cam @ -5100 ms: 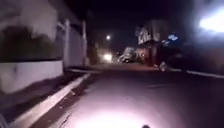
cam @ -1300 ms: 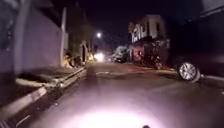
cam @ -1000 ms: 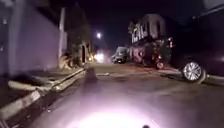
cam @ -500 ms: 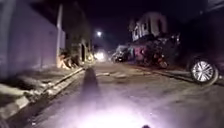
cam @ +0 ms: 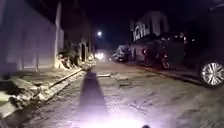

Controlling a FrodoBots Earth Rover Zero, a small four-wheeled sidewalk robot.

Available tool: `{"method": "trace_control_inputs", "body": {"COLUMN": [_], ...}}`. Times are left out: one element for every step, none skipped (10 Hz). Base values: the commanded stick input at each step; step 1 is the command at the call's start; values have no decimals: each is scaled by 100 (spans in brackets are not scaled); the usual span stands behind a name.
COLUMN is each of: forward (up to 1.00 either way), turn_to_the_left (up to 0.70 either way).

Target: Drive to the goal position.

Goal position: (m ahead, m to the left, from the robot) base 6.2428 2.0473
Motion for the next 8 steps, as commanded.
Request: {"method": "trace_control_inputs", "body": {"forward": [70,70,70,70,70,70,70,70], "turn_to_the_left": [35,35,35,35,35,0,0,0]}}
